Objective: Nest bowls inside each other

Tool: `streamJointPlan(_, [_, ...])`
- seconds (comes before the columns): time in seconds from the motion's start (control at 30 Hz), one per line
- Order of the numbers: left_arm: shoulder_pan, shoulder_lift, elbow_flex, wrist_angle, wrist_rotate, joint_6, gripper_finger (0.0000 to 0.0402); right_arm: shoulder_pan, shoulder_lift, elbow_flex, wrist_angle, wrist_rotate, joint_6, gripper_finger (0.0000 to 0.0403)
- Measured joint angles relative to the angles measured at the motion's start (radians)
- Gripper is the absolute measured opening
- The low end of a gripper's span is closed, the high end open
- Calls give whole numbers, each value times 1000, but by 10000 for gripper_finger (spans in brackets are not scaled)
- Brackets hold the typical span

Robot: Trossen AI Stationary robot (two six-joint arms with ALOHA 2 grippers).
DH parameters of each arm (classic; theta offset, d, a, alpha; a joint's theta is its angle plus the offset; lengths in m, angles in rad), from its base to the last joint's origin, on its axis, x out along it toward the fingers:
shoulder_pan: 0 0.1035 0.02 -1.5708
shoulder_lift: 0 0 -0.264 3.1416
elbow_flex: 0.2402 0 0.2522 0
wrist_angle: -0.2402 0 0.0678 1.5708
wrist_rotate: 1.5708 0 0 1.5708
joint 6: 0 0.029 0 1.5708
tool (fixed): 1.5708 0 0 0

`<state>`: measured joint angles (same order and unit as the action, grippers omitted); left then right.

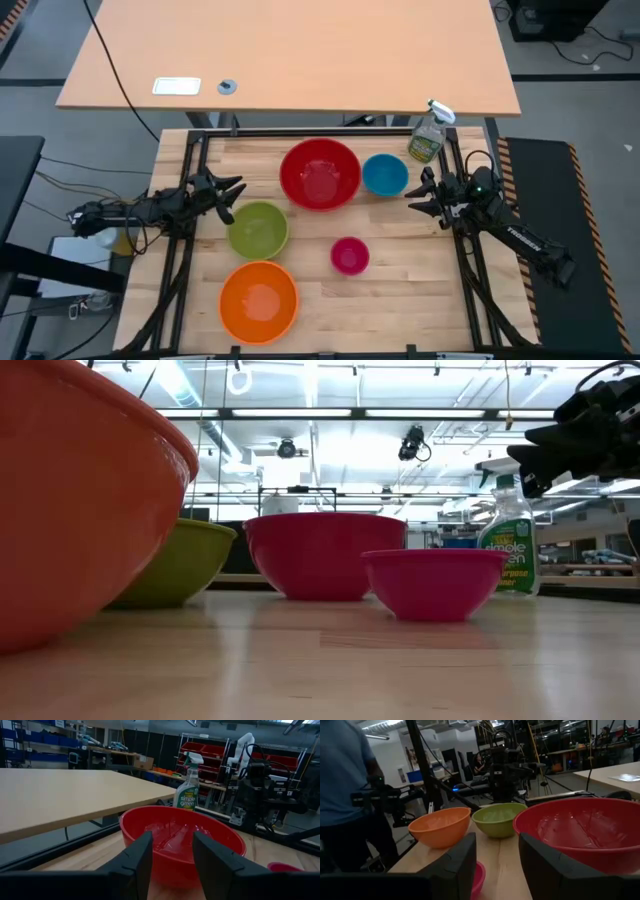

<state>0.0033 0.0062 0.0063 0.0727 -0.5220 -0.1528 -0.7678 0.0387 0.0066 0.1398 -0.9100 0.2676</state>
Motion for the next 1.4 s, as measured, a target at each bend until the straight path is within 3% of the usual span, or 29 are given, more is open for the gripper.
streamJointPlan(0.63, [0,0,0,26,0,-14,141,0,0,0,0,0,0,155])
streamJointPlan(0.8, [0,0,0,42,0,-144,141,0,0,0,0,0,0,155])
streamJointPlan(0.97, [0,0,0,111,0,-382,141,0,0,0,0,0,0,155])
streamJointPlan(1.23, [0,0,0,119,0,-464,141,0,0,0,0,0,0,155])
streamJointPlan(1.4, [0,0,0,145,0,-597,141,0,0,0,0,41,-20,155])
